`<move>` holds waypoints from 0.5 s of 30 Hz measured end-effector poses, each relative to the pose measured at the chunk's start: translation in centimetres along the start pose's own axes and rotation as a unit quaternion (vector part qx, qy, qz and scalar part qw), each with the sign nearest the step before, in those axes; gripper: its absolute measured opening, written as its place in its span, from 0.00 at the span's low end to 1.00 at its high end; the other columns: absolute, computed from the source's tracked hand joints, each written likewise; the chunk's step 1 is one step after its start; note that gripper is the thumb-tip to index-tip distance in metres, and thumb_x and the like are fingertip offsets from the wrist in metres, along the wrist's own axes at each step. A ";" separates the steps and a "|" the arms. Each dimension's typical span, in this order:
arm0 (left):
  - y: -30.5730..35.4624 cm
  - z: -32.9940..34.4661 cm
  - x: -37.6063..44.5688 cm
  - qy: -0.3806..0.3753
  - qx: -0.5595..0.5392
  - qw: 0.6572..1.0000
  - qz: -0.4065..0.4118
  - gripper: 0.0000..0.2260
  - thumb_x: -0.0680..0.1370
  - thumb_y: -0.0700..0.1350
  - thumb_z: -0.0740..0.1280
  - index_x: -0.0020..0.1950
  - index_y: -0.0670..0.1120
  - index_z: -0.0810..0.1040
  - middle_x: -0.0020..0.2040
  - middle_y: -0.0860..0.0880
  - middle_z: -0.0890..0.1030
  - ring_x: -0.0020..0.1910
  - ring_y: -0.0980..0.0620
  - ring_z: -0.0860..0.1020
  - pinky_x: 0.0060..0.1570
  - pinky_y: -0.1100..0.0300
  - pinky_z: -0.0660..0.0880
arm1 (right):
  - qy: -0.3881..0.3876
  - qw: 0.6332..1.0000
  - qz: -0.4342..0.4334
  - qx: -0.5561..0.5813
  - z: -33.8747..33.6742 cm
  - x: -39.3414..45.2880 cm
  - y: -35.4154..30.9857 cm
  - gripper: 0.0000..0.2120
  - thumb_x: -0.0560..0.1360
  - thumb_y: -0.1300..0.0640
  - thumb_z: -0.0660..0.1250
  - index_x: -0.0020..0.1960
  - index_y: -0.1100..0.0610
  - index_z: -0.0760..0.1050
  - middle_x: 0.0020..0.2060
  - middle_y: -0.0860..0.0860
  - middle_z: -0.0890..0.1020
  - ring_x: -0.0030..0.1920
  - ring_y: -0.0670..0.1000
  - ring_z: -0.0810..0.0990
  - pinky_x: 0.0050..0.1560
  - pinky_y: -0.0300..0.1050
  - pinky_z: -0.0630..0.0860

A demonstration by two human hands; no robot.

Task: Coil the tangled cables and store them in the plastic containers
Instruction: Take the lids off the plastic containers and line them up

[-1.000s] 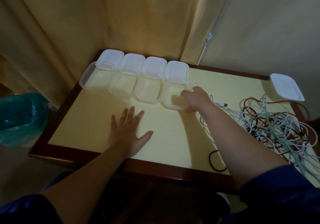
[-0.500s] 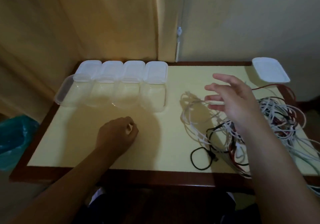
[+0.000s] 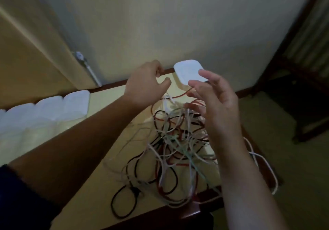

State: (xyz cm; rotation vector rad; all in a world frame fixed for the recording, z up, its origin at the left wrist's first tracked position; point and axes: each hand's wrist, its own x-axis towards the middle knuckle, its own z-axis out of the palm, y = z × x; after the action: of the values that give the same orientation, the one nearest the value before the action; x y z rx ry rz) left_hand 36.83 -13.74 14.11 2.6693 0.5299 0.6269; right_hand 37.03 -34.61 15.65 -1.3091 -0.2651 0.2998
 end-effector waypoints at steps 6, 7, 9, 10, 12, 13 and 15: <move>5.2 7.9 6.9 -0.109 0.045 0.993 -0.003 0.27 0.77 0.59 0.68 0.72 0.48 0.72 0.68 0.47 0.74 0.66 0.45 0.75 0.62 0.50 0.72 | 0.031 0.999 -0.006 -0.005 -4.5 3.0 1.3 0.24 0.75 0.48 0.70 0.70 0.42 0.75 0.62 0.43 0.82 0.61 0.41 0.83 0.63 0.48 0.80; 5.6 8.9 7.7 -0.123 0.048 0.991 -0.011 0.30 0.76 0.60 0.69 0.74 0.48 0.70 0.70 0.46 0.73 0.68 0.44 0.73 0.64 0.50 0.71 | 0.035 0.999 -0.002 -0.004 -4.9 3.3 1.4 0.26 0.75 0.48 0.70 0.73 0.44 0.74 0.61 0.41 0.81 0.61 0.39 0.82 0.62 0.46 0.80; 6.5 10.3 8.6 -0.148 0.055 0.987 -0.021 0.37 0.72 0.64 0.69 0.76 0.45 0.68 0.71 0.44 0.71 0.71 0.42 0.70 0.67 0.49 0.70 | 0.038 0.999 0.006 0.011 -5.2 3.9 1.6 0.26 0.78 0.52 0.71 0.76 0.48 0.72 0.57 0.38 0.81 0.58 0.37 0.83 0.62 0.46 0.80; 6.9 10.9 8.8 -0.157 0.061 0.985 -0.026 0.40 0.71 0.66 0.69 0.76 0.45 0.67 0.72 0.43 0.71 0.73 0.41 0.69 0.68 0.49 0.69 | 0.039 0.999 0.012 0.023 -5.3 4.2 1.7 0.27 0.78 0.53 0.71 0.76 0.50 0.71 0.55 0.38 0.82 0.58 0.38 0.84 0.63 0.47 0.80; 7.1 12.2 8.9 -0.175 0.081 0.980 -0.049 0.38 0.72 0.64 0.68 0.76 0.44 0.68 0.74 0.43 0.70 0.74 0.41 0.68 0.67 0.49 0.69 | 0.037 0.999 0.016 0.026 -5.3 4.5 1.9 0.28 0.76 0.52 0.71 0.75 0.50 0.71 0.52 0.38 0.84 0.56 0.38 0.84 0.63 0.50 0.81; 7.0 12.9 9.0 -0.184 0.098 0.976 -0.062 0.36 0.73 0.64 0.67 0.75 0.45 0.69 0.74 0.44 0.70 0.73 0.41 0.70 0.67 0.47 0.70 | 0.033 0.999 0.015 0.015 -5.4 4.5 2.1 0.26 0.77 0.52 0.71 0.74 0.49 0.72 0.53 0.38 0.84 0.56 0.37 0.84 0.62 0.49 0.81; 6.9 14.0 8.9 -0.197 0.138 0.967 -0.087 0.34 0.73 0.65 0.65 0.74 0.48 0.68 0.72 0.46 0.71 0.70 0.41 0.71 0.66 0.43 0.72 | 0.026 1.000 0.011 0.002 -5.4 4.4 2.3 0.22 0.80 0.53 0.70 0.72 0.47 0.73 0.56 0.39 0.82 0.54 0.35 0.83 0.57 0.45 0.82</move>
State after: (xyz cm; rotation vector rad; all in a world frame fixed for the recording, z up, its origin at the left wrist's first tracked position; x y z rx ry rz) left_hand 52.84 -19.30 8.29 2.8508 0.7671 -0.0374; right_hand 42.88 -37.38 12.24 -1.3150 -0.2069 0.2847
